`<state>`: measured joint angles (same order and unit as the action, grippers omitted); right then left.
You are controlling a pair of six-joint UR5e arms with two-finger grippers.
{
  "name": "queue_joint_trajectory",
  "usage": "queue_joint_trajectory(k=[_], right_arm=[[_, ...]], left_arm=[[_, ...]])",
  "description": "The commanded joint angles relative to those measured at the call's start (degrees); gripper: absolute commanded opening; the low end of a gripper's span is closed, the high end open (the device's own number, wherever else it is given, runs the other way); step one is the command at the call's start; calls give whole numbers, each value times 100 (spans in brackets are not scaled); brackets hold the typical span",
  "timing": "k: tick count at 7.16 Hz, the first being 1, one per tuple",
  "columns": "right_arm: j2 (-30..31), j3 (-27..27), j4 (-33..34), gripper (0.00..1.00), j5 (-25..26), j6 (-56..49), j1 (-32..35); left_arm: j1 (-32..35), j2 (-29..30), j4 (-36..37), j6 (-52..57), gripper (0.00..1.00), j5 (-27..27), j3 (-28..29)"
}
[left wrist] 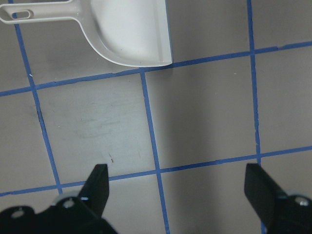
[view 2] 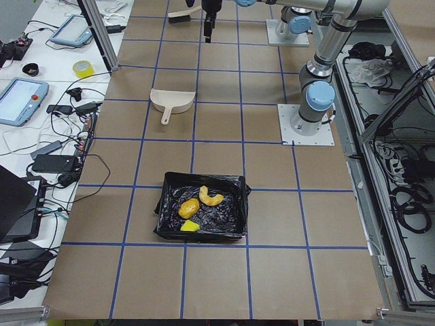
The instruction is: Sweep and dump trash into bin
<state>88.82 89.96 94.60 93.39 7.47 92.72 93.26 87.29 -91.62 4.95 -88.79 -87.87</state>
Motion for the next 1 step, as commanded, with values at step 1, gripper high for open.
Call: queue_joint_trajectory(k=[1], right_arm=[[-5, 4, 5, 100, -22, 0, 0]], left_arm=[[-9, -54, -31, 14, 100, -16, -19]])
